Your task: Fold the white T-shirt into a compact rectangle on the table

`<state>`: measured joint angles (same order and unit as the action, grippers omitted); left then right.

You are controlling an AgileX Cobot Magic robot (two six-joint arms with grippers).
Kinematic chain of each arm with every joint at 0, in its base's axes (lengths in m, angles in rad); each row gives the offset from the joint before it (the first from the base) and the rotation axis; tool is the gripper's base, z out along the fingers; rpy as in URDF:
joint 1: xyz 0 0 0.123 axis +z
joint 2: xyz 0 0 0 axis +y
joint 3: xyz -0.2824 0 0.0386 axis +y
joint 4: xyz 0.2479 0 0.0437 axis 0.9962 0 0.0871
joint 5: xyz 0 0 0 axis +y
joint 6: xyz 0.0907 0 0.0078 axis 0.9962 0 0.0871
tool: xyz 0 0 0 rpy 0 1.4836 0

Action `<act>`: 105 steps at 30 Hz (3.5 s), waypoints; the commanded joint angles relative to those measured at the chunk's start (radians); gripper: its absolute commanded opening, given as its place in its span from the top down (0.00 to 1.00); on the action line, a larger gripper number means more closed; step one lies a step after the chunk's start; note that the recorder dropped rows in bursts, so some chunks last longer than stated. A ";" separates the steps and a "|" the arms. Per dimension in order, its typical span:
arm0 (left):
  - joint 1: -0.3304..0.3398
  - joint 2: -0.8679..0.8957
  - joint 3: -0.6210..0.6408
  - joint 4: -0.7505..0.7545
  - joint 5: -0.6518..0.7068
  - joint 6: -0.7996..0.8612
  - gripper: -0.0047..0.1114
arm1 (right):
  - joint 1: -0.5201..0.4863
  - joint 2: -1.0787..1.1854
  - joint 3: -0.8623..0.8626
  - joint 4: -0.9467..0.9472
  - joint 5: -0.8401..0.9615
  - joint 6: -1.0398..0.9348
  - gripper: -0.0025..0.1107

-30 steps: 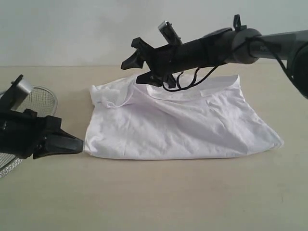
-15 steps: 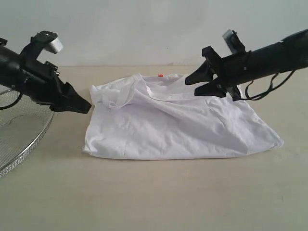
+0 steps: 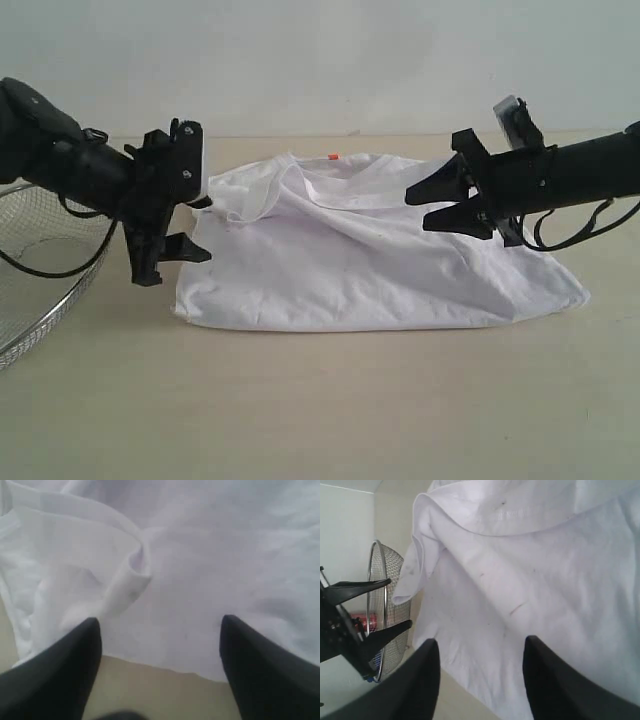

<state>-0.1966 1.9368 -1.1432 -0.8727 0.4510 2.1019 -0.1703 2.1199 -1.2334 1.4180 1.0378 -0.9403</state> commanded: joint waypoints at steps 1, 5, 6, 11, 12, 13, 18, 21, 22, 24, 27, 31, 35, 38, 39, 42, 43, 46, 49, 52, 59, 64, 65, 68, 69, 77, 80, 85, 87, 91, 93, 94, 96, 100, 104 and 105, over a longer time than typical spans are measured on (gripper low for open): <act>-0.005 0.038 -0.031 -0.012 -0.042 0.030 0.41 | -0.008 -0.014 0.006 0.008 0.017 -0.029 0.57; -0.013 0.040 -0.078 -0.048 -0.032 0.030 0.41 | -0.008 -0.014 0.006 0.010 0.015 -0.036 0.57; -0.013 0.040 -0.089 -0.071 -0.025 0.030 0.41 | -0.008 -0.014 0.006 0.010 0.013 -0.037 0.57; -0.013 0.040 -0.109 -0.089 0.002 0.030 0.41 | -0.008 -0.014 0.006 0.013 0.013 -0.037 0.57; -0.013 0.040 -0.109 -0.085 0.002 0.030 0.41 | -0.008 -0.014 0.006 0.014 0.012 -0.037 0.57; -0.013 0.040 -0.107 -0.073 0.000 0.030 0.41 | -0.008 -0.014 0.006 0.015 0.009 -0.037 0.57; -0.013 0.040 -0.107 -0.051 0.002 0.030 0.41 | -0.008 -0.014 0.006 0.015 0.001 -0.037 0.57; -0.018 0.042 -0.107 -0.053 0.023 0.030 0.41 | -0.008 -0.014 0.006 0.015 -0.001 -0.037 0.57; -0.022 0.044 -0.107 -0.053 0.023 0.030 0.41 | -0.008 -0.014 0.006 0.015 -0.001 -0.037 0.57; -0.031 0.053 -0.107 -0.063 0.025 0.030 0.41 | -0.008 -0.014 0.006 0.017 -0.001 -0.037 0.57; -0.050 0.074 -0.107 -0.068 0.000 0.030 0.41 | -0.008 -0.014 0.006 0.017 0.001 -0.037 0.57; -0.057 0.095 -0.107 -0.064 -0.044 0.030 0.41 | -0.008 -0.014 0.006 0.017 0.009 -0.037 0.57; -0.057 0.095 -0.117 -0.064 -0.086 0.030 0.54 | -0.008 -0.014 0.006 0.017 0.006 -0.037 0.57; -0.057 0.095 -0.121 -0.066 -0.081 0.030 0.89 | -0.008 -0.014 0.006 0.017 0.001 -0.037 0.57; -0.057 0.095 -0.121 -0.064 -0.083 0.030 0.92 | -0.008 -0.014 0.006 0.018 -0.001 -0.037 0.57; -0.057 0.095 -0.138 -0.081 -0.097 0.030 0.92 | -0.008 -0.014 0.006 0.018 -0.003 -0.037 0.57; -0.057 0.095 -0.148 -0.101 -0.113 0.030 0.92 | -0.008 -0.014 0.006 0.018 -0.003 -0.037 0.57; -0.057 0.095 -0.203 -0.203 -0.169 0.030 0.92 | -0.008 -0.014 0.006 0.018 -0.003 -0.037 0.57; -0.048 0.112 -0.262 -0.212 -0.210 0.030 0.92 | -0.008 -0.014 0.006 0.018 0.003 -0.037 0.57; -0.037 0.136 -0.287 -0.212 -0.227 0.009 0.92 | -0.008 -0.014 0.006 0.018 0.005 -0.037 0.57; -0.009 0.204 -0.319 -0.230 -0.288 0.007 0.92 | -0.008 -0.014 0.006 0.020 0.005 -0.037 0.57; 0.012 0.230 -0.335 -0.237 -0.327 0.007 0.92 | -0.008 -0.014 0.006 0.020 0.001 -0.043 0.57; 0.012 0.233 -0.337 -0.237 -0.329 -0.002 0.92 | -0.008 -0.014 0.006 0.020 0.001 -0.043 0.57; 0.017 0.233 -0.339 -0.237 -0.328 -0.002 0.92 | -0.008 -0.014 0.006 0.022 0.002 -0.043 0.57; 0.016 0.233 -0.339 -0.237 -0.327 -0.002 0.92 | -0.008 -0.014 0.006 0.024 0.002 -0.043 0.57; 0.016 0.233 -0.339 -0.237 -0.327 -0.062 0.88 | -0.009 -0.017 0.004 0.042 -0.023 -0.100 0.57; 0.016 0.229 -0.339 -0.237 -0.324 -0.141 0.73 | -0.009 -0.024 -0.013 0.034 -0.065 -0.106 0.57; 0.016 0.210 -0.348 -0.237 -0.334 -0.235 0.26 | -0.009 -0.060 -0.086 -0.031 -0.128 -0.097 0.57; 0.016 0.201 -0.349 -0.237 -0.360 -0.304 0.24 | -0.009 -0.077 -0.129 -0.129 -0.186 -0.044 0.57; 0.016 0.149 -0.350 -0.237 -0.353 -0.416 0.36 | -0.009 -0.086 -0.229 -0.416 -0.264 0.103 0.57; 0.016 0.109 -0.350 -0.237 -0.322 -0.442 0.48 | -0.009 -0.084 -0.287 -0.572 -0.273 0.134 0.57; 0.016 0.072 -0.350 -0.237 -0.247 -0.504 0.58 | -0.009 -0.084 -0.329 -0.671 -0.282 0.086 0.57; 0.016 0.039 -0.350 -0.237 -0.152 -0.579 0.70 | -0.009 -0.083 -0.372 -0.791 -0.325 0.041 0.57; 0.013 0.052 -0.350 -0.179 0.072 -0.723 0.87 | -0.009 -0.026 -0.394 -0.905 -0.335 0.067 0.57; 0.013 0.081 -0.347 -0.027 0.164 -0.931 0.92 | -0.009 0.008 -0.394 -0.982 -0.428 -0.040 0.57; 0.013 0.087 -0.347 -0.023 0.185 -0.941 0.92 | -0.009 0.016 -0.394 -0.968 -0.438 -0.102 0.57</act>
<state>-0.1827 2.0166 -1.4919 -0.9305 0.5941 1.2175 -0.1718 2.1323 -1.6235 0.4553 0.6339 -0.9599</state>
